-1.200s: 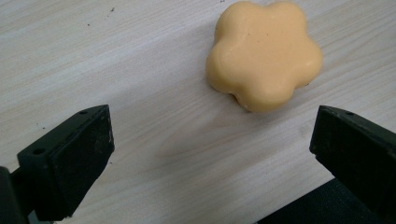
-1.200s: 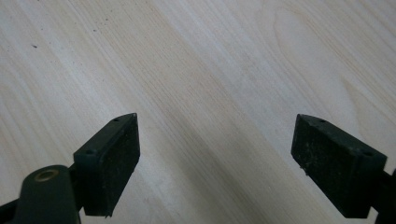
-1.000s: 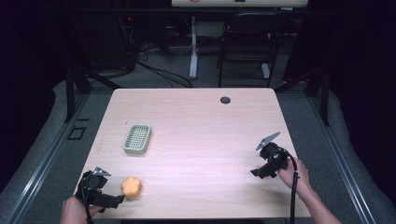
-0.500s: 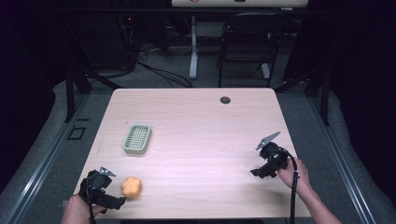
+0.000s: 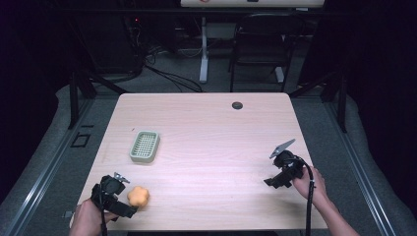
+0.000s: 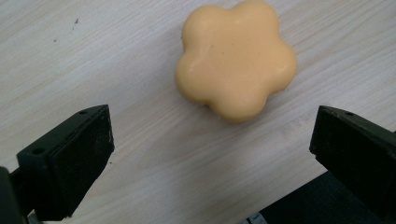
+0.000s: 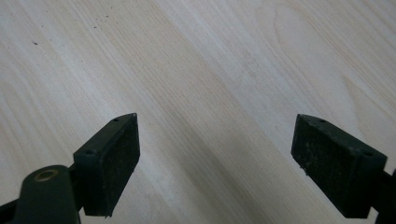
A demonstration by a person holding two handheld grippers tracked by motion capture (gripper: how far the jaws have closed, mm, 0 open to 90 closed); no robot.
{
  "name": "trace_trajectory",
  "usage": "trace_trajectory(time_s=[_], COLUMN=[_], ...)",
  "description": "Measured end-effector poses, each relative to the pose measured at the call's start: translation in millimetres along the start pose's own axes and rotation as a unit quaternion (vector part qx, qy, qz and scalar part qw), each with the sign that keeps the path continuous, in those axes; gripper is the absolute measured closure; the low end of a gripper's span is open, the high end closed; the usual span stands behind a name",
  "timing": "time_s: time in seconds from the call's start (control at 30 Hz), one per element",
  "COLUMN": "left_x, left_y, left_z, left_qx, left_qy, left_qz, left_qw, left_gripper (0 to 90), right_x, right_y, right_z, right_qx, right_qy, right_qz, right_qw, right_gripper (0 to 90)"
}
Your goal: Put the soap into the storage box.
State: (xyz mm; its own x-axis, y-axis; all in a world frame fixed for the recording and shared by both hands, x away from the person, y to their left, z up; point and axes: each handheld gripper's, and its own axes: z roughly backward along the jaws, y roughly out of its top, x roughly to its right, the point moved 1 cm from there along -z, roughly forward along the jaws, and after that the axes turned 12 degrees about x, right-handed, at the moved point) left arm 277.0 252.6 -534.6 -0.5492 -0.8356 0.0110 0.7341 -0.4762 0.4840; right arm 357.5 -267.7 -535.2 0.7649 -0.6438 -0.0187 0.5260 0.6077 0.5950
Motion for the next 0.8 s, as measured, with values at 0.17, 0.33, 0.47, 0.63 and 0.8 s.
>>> trace_trajectory(time_s=[0.17,0.33,0.47,0.63,0.8], left_x=[2.6,3.4,2.4,3.0,3.9], left_y=[9.6,14.7,15.9,17.7,23.5], left_z=[-6.1,-13.4,-17.0,-21.3,-27.6], left_qx=[-0.009,-0.017,-0.021,-0.023,-0.039], left_qy=[-0.002,-0.005,-0.008,-0.008,-0.012], left_qz=[-0.008,-0.010,-0.008,-0.005,-0.011], left_qw=[0.9999,0.9998,0.9997,0.9997,0.9991], left_gripper=[0.0,0.0,0.0,0.0,0.0], right_x=[0.0,-0.2,-0.3,-0.9,-0.6], right_y=[-1.1,-1.8,-1.7,-1.6,-1.7], right_z=[0.6,0.5,0.5,-0.5,0.1], right_qx=[0.001,-0.001,0.000,-0.001,-0.001], right_qy=[-0.004,-0.003,-0.004,-0.003,-0.001], right_qz=[0.000,-0.002,-0.002,-0.003,-0.003], right_qw=[1.0000,1.0000,1.0000,1.0000,1.0000], right_gripper=[15.2,15.2,15.2,15.3,15.2])
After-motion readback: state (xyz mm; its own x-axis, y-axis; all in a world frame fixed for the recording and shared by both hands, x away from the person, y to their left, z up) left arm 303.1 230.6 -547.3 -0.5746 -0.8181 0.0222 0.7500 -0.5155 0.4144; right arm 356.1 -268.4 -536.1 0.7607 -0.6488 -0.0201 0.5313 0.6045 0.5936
